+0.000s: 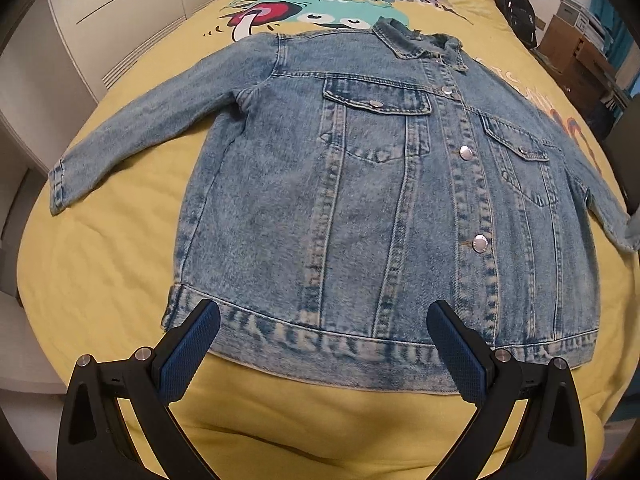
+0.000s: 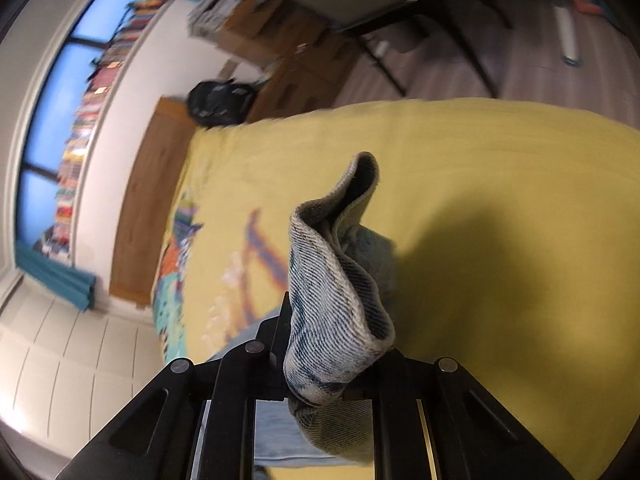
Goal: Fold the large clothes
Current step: 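Carry the sleeve across the jacket body toward the collar, then release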
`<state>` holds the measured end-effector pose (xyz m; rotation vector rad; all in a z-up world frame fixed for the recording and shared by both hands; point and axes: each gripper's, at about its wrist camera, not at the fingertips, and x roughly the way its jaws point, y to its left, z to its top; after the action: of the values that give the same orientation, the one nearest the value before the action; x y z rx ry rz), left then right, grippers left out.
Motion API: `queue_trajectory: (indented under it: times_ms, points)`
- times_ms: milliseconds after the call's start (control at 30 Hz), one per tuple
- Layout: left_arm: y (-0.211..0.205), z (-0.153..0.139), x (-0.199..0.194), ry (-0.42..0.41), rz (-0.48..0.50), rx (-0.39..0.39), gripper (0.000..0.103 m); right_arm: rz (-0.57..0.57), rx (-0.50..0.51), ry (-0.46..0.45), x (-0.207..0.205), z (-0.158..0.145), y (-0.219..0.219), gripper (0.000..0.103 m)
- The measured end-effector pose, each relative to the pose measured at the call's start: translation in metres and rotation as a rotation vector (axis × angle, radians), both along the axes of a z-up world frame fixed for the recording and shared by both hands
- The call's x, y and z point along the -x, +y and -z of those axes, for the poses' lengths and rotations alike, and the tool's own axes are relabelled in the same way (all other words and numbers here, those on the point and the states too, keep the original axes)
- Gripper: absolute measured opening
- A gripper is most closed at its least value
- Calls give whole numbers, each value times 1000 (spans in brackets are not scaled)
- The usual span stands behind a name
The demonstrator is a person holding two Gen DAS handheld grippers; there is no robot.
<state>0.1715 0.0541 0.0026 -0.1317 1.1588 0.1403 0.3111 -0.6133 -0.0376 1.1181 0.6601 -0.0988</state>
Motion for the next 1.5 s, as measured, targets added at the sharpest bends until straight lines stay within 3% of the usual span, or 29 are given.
queue_trajectory:
  times_ms: [267, 400, 867, 1133, 1300, 1500]
  points:
    - [39, -10, 9, -50, -49, 13, 102, -186, -38, -63, -71, -51, 115, 15]
    - [64, -12, 17, -66, -78, 33, 102, -303, -15, -68, -105, -73, 194, 15]
    - [139, -2, 37, -97, -185, 83, 102, -645, 14, -145, -165, -102, 439, 15]
    - [159, 13, 45, -74, -214, 101, 102, -802, 57, -140, -162, -70, 562, 16]
    - [164, 17, 49, -69, -228, 98, 102, -906, 234, -50, -144, -26, 620, 17]
    - [160, 25, 48, -54, -224, 112, 102, -1015, 481, 39, -107, 24, 656, 19]
